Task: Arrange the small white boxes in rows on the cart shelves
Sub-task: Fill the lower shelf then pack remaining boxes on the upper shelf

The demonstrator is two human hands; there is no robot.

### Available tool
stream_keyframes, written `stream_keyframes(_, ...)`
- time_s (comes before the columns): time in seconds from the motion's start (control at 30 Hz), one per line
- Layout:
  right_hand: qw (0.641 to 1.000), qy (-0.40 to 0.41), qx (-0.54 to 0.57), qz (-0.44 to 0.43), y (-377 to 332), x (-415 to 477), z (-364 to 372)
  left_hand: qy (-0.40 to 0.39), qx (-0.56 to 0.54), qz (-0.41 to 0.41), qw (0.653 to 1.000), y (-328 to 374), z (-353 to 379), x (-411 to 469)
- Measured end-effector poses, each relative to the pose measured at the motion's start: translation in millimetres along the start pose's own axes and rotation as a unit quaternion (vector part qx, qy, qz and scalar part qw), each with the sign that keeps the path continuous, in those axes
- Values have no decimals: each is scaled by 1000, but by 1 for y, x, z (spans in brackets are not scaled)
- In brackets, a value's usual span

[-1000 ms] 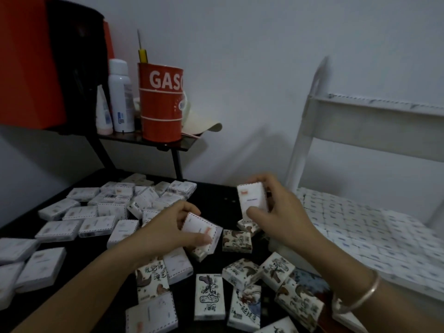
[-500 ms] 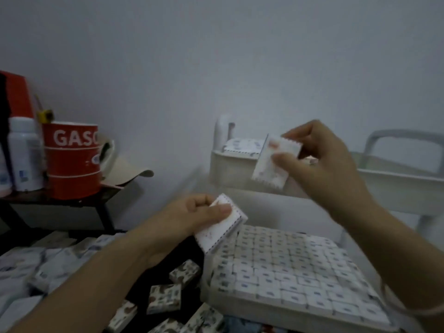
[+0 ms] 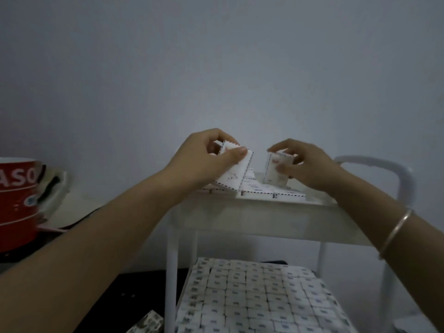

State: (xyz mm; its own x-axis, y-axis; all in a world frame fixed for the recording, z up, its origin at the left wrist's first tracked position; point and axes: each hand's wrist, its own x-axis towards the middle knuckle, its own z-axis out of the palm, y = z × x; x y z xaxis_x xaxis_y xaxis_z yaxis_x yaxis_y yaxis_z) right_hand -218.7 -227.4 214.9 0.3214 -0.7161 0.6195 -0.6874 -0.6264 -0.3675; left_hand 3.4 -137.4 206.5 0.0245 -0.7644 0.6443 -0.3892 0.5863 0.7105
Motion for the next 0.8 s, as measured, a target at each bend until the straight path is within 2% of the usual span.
stream_keyframes(0.07, 999, -33, 40, 0, 0, 0, 4, -1, -3, -4, 1000, 1, 4, 14)
stream_keyframes(0.23, 993, -75, 91, 25, -2, -3, 5, 65, -1, -2, 998, -3, 20, 53)
stream_keyframes(0.4, 981, -139, 83, 105, -3, -1, 7, 25, 92, 17, 995, -6, 49, 80)
stream_keyframes(0.57, 967, -138, 119, 175, 1, 2, 7, -37, 212, 53, 975, -6, 66, 91)
stream_keyframes(0.67, 963, -145, 107, 201, 5, 4, 8, -41, 261, 56, 963, -6, 67, 95)
stream_keyframes(0.8, 956, -134, 137, 223, 8, 6, 9, -53, 269, 48, 960, -8, 61, 99)
